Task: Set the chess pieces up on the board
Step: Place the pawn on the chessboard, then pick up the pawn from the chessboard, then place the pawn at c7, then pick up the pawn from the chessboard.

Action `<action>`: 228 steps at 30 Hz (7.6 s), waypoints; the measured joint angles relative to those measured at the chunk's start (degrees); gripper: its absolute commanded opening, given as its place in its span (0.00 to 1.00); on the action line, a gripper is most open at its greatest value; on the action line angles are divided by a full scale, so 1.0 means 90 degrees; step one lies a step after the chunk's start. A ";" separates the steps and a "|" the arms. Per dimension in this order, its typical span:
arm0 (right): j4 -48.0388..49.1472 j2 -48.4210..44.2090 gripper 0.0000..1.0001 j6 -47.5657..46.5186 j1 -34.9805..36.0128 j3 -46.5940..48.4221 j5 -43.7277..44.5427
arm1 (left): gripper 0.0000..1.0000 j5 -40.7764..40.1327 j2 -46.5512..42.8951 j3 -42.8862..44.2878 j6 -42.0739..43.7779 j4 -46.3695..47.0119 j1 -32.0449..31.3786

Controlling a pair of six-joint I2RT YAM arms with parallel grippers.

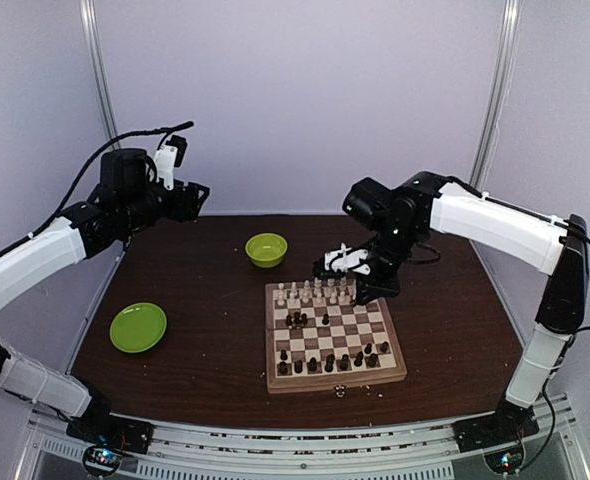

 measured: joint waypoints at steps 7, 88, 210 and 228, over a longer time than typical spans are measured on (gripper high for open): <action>-0.0270 0.0651 0.08 -0.0311 0.0889 0.0017 0.1666 | 0.66 0.0265 -0.0430 -0.0058 -0.0085 0.0068 0.0085; 0.1622 0.0981 0.17 0.0403 -0.0500 -0.1530 -0.0855 | 0.60 0.1491 0.0097 -0.0053 -0.0427 0.0063 0.0078; 0.3951 -0.4799 0.81 0.1683 -0.3526 -0.4979 -0.2050 | 0.32 0.1877 0.3672 0.2305 0.1761 -0.3298 -0.2543; 0.3660 -0.4490 0.72 0.1185 -0.3526 -0.4949 -0.2635 | 0.40 0.1778 0.4211 0.1923 0.3636 -0.3572 -0.2798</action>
